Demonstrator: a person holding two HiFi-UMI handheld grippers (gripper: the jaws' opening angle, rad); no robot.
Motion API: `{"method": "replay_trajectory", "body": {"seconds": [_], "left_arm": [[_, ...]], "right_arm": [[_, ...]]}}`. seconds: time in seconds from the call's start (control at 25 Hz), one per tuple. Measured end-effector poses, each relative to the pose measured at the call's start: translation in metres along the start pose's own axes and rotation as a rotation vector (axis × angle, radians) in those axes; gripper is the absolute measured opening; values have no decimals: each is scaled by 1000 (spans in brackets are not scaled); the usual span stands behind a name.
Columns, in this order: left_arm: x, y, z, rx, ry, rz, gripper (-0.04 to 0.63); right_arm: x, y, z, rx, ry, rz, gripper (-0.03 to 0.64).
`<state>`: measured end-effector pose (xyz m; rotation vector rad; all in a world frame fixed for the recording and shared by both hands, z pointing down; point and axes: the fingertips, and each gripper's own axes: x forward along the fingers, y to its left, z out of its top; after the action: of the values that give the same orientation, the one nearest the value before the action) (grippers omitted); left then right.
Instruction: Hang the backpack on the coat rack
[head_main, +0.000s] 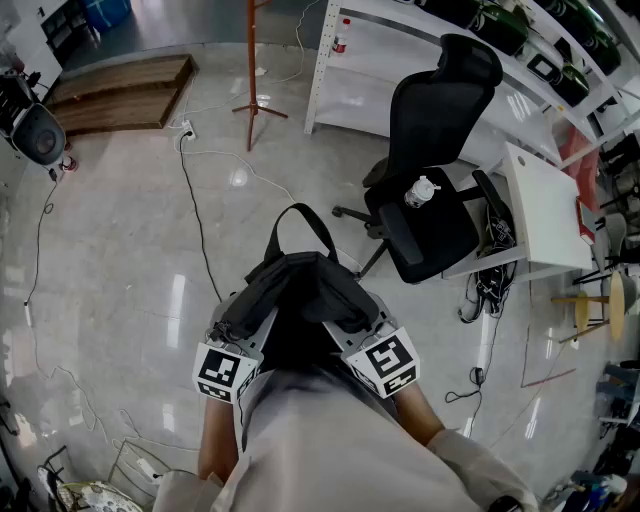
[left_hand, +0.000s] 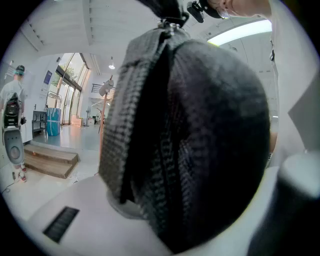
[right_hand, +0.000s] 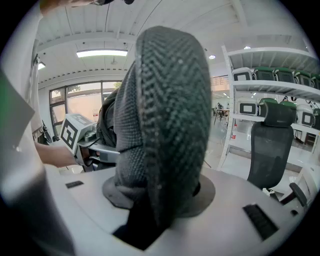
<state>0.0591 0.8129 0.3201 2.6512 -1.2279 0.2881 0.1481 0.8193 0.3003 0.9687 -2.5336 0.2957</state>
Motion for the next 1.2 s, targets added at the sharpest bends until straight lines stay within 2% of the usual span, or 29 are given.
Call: {"method": "replay_trajectory", "body": {"seconds": [0.4, 0.8, 1.2], "left_arm": [[55, 53, 18, -6, 27, 19, 147], [138, 111, 52, -7, 53, 35, 147], [218, 157, 83, 25, 83, 42, 149]], "right_arm": [[52, -57, 24, 17, -4, 45, 153], [106, -145, 60, 37, 0, 97, 161], [150, -229, 86, 59, -29, 118, 164]]}}
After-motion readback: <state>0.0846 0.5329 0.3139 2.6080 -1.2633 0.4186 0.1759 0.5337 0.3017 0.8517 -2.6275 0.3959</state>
